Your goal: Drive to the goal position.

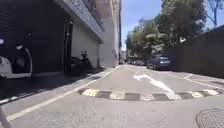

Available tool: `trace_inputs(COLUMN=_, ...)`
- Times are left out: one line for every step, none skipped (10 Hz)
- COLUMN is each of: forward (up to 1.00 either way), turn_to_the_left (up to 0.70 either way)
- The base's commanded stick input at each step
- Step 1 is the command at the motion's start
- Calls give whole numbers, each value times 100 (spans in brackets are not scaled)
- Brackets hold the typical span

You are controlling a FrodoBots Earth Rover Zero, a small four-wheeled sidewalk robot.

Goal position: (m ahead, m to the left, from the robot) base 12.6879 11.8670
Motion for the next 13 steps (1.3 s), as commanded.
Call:
trace_inputs(forward=70, turn_to_the_left=0)
trace_inputs(forward=70, turn_to_the_left=0)
trace_inputs(forward=49, turn_to_the_left=0)
trace_inputs(forward=45, turn_to_the_left=0)
trace_inputs(forward=45, turn_to_the_left=0)
trace_inputs(forward=45, turn_to_the_left=-22)
trace_inputs(forward=45, turn_to_the_left=-27)
trace_inputs(forward=45, turn_to_the_left=-27)
trace_inputs(forward=45, turn_to_the_left=-9)
trace_inputs(forward=45, turn_to_the_left=0)
trace_inputs(forward=45, turn_to_the_left=0)
trace_inputs(forward=45, turn_to_the_left=0)
trace_inputs(forward=45, turn_to_the_left=0)
